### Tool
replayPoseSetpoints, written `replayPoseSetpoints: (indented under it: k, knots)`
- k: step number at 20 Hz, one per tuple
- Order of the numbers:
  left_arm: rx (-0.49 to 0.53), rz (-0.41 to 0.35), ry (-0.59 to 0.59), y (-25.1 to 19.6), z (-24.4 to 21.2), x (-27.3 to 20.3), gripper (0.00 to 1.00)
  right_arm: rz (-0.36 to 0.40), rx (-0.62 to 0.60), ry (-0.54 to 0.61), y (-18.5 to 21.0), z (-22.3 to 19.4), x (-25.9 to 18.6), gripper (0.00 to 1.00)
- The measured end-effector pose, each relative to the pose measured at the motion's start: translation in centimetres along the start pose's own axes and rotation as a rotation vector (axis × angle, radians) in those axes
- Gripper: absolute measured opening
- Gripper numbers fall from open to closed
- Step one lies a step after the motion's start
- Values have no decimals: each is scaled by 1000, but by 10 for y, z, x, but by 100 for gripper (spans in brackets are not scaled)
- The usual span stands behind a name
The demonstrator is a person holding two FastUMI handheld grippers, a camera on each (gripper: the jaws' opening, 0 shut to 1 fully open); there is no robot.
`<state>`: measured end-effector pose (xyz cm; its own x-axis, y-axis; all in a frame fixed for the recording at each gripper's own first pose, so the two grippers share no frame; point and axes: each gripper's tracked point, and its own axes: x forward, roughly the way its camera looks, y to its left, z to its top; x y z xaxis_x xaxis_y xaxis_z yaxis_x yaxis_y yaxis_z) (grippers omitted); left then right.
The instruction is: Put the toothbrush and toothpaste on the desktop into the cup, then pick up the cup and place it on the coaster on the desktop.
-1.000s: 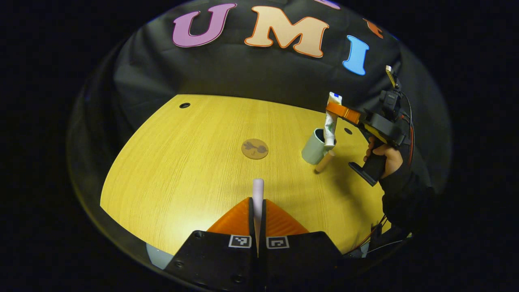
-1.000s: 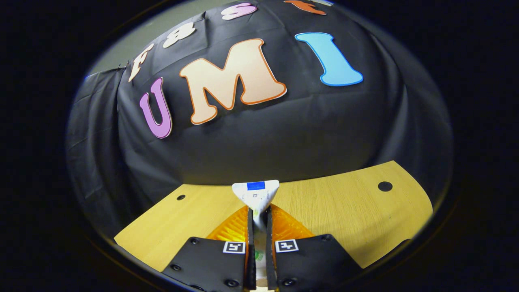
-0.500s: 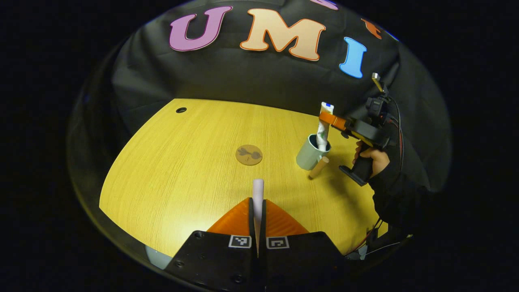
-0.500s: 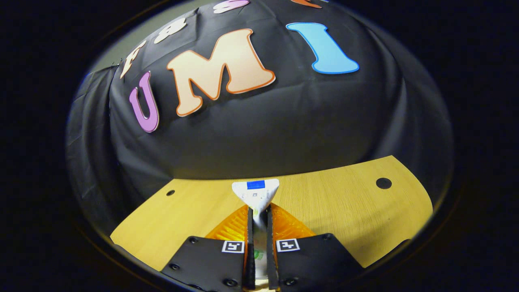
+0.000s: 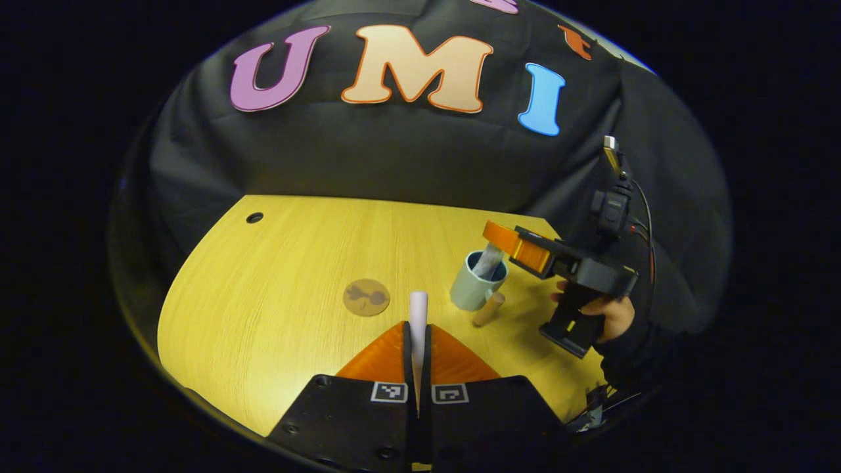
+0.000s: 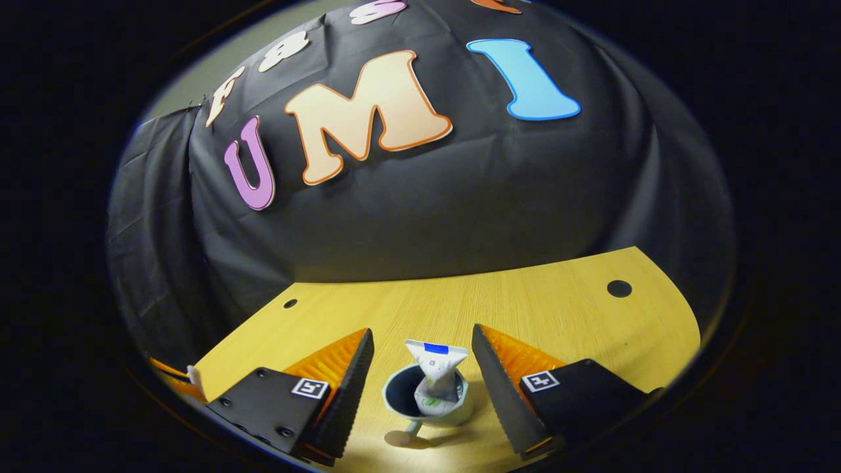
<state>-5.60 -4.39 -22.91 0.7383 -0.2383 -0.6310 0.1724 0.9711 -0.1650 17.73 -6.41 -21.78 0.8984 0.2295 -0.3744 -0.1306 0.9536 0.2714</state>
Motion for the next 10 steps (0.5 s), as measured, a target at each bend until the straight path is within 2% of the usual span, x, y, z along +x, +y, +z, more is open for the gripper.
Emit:
replayPoseSetpoints:
  k: [4,10]
  knots:
    - [4,-63,-89,-25,43,32,0,-14,27,-6,-24,4,-45,91]
    - [-47,-129,-227,-55,98,84,0,-103,46,51,-80,-23,-111,91]
